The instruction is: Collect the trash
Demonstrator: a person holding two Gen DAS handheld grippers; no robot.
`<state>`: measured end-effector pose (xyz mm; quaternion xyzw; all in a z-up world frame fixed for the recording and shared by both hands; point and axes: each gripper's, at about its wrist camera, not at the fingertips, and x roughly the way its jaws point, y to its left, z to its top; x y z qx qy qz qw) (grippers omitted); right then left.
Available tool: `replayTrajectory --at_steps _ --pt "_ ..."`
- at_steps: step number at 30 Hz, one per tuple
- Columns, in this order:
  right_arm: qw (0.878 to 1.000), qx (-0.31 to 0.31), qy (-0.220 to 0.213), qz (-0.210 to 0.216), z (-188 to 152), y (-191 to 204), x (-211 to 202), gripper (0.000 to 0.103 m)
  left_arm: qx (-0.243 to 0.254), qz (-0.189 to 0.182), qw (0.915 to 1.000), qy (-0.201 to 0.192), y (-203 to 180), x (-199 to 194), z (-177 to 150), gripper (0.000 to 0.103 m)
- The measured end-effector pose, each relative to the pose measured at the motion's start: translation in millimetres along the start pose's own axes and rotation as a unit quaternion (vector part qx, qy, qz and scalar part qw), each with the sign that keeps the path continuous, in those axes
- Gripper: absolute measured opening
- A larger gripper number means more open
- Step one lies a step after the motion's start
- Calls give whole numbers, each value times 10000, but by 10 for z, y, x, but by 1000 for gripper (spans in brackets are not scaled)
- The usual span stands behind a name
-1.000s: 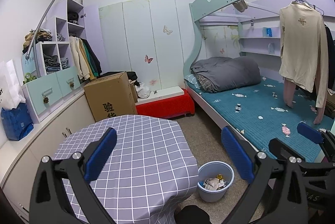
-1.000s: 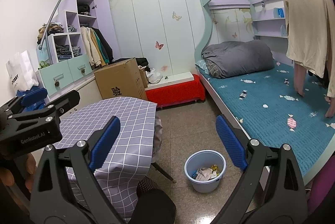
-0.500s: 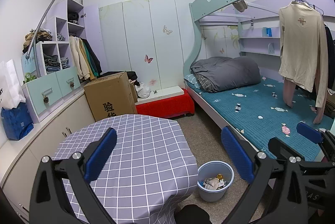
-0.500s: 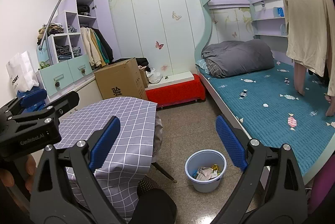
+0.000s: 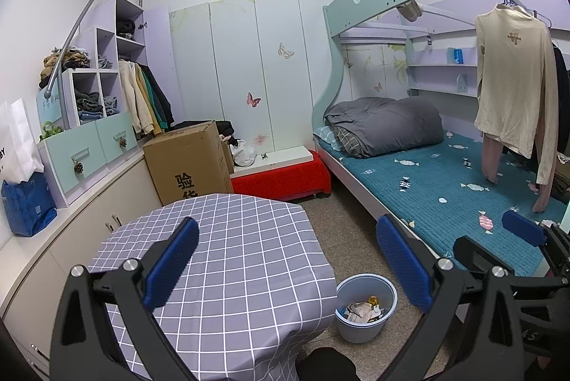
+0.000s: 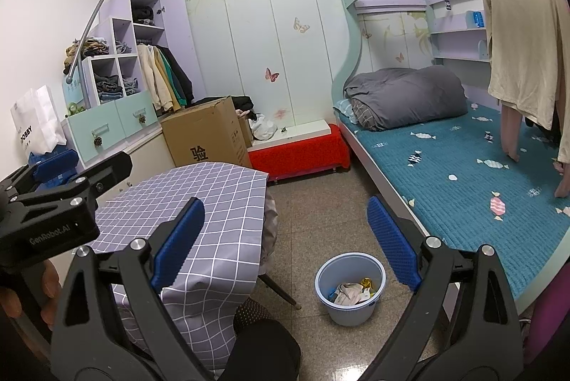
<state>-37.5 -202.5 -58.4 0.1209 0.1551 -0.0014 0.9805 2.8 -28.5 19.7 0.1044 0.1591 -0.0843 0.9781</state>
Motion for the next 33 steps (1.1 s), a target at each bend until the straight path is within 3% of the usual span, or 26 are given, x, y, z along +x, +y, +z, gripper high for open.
replayTrajectory --at_steps 33 --pt "10000 19 9 2 29 -18 -3 91 27 16 10000 -29 -76 -31 7 98"
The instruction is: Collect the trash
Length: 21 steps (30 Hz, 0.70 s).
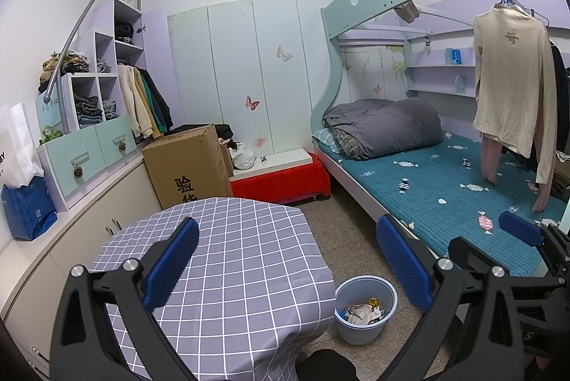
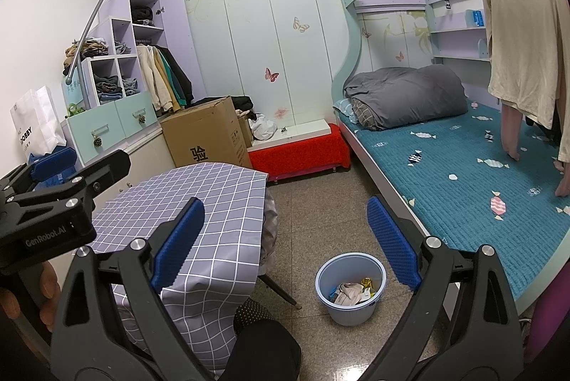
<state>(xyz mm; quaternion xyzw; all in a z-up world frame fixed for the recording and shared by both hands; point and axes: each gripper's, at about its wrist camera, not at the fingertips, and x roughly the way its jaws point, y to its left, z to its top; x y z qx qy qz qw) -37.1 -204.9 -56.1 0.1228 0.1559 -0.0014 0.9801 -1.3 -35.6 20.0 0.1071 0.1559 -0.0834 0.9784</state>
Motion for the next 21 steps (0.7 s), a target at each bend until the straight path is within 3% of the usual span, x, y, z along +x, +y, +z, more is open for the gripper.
replayTrajectory --at_steps 21 --pt "10000 15 27 -7 -19 6 -4 91 26 -15 10000 -1 29 13 19 98"
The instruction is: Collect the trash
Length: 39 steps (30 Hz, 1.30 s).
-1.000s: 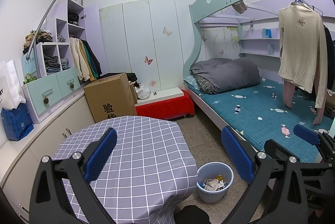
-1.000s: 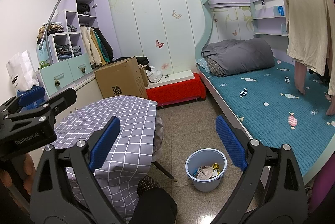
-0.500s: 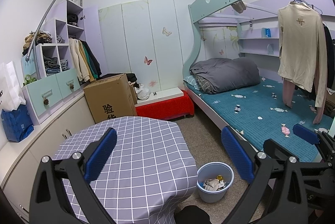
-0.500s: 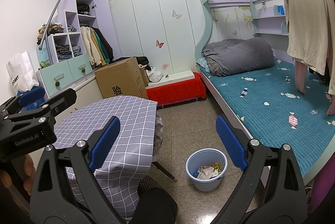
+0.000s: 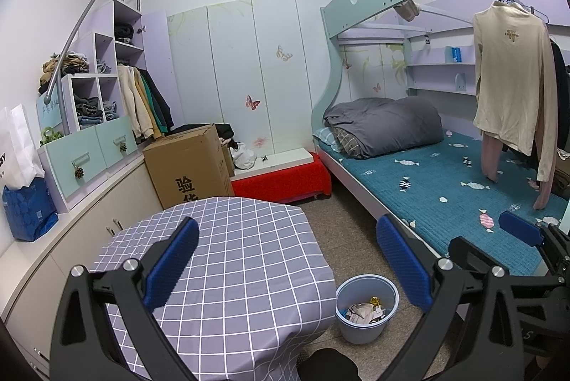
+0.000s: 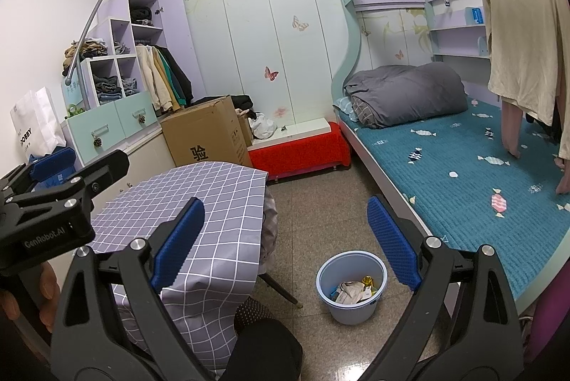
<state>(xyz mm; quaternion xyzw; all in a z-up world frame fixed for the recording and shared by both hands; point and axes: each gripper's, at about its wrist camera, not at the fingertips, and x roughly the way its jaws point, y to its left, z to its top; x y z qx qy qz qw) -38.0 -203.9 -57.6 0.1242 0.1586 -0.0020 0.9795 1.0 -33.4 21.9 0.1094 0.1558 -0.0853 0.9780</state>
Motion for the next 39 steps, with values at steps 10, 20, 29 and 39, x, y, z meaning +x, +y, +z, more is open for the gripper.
replayTrajectory --at_steps 10,20,29,39 --pt "10000 5 4 1 11 -22 0 91 -9 15 10000 -3 13 6 -13 98" --pt "10000 31 13 11 17 -45 8 91 5 71 10000 4 93 36 -81 98" --pt "9999 48 149 37 -39 122 111 91 -68 65 9999 133 263 163 -158 98" --pt "9975 -91 680 161 -166 556 643 91 -340 328 9966 675 705 608 -394 98"
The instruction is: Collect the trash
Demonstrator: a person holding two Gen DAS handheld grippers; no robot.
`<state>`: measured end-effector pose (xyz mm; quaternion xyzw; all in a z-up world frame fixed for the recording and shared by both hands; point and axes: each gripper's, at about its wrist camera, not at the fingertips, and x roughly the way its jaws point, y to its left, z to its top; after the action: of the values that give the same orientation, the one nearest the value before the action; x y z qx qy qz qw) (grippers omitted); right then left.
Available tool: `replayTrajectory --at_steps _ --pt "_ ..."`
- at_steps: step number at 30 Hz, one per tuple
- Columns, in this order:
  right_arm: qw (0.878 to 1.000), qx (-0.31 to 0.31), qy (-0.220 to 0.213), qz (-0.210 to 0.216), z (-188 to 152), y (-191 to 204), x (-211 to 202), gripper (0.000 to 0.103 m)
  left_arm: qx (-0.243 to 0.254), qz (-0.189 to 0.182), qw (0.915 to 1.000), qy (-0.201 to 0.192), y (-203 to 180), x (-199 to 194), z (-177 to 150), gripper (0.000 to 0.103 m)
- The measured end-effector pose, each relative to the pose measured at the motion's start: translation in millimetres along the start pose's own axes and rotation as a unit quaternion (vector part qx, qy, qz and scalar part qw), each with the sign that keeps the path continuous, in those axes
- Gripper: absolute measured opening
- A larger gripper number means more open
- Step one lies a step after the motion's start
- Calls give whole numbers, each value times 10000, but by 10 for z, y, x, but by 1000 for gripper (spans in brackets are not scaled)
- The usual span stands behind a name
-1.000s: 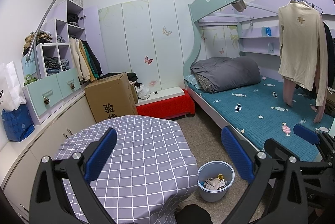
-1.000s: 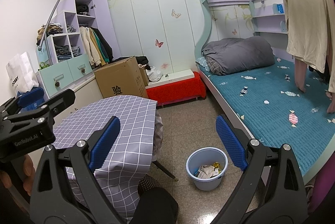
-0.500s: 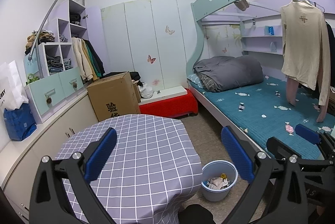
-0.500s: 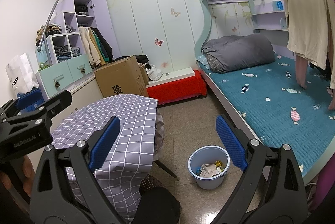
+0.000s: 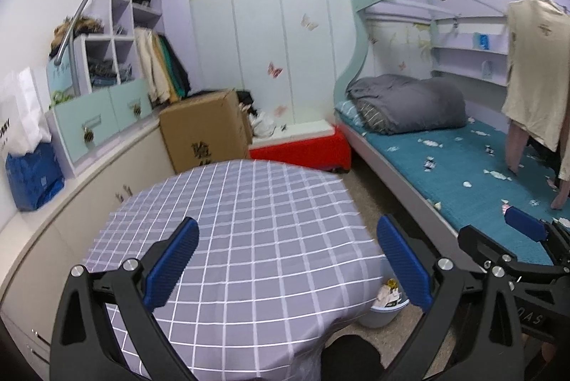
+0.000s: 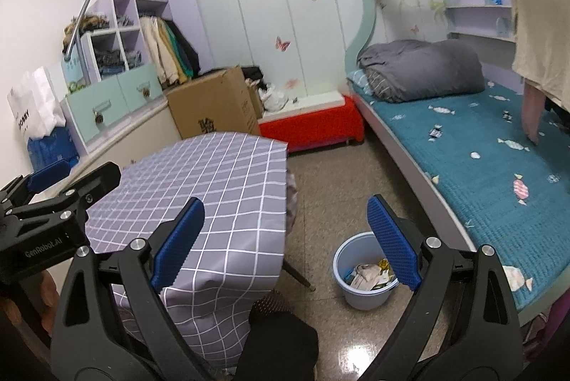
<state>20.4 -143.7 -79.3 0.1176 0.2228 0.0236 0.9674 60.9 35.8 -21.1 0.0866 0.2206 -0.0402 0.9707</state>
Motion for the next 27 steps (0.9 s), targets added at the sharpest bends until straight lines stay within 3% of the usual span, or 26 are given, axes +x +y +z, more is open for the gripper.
replayTrajectory --at_steps 5,10,15,20,27 --pt "9973 -301 669 5 23 335 554 93 -204 234 9986 438 460 425 -118 98" --pt "9879 -876 1259 241 -42 1005 1173 93 -508 508 9922 1017 1087 968 -250 98" --pt "9715 -1691 1582 496 -147 1872 1730 94 -1124 686 9757 1749 1842 1530 -442 98" --pt "9561 -2005 2001 746 -293 2530 2283 94 -1503 858 9606 2176 2398 1975 -631 98" --pt "9431 -2323 2263 740 -423 3100 2761 94 -1569 1062 9531 2362 2800 2307 -758 98"
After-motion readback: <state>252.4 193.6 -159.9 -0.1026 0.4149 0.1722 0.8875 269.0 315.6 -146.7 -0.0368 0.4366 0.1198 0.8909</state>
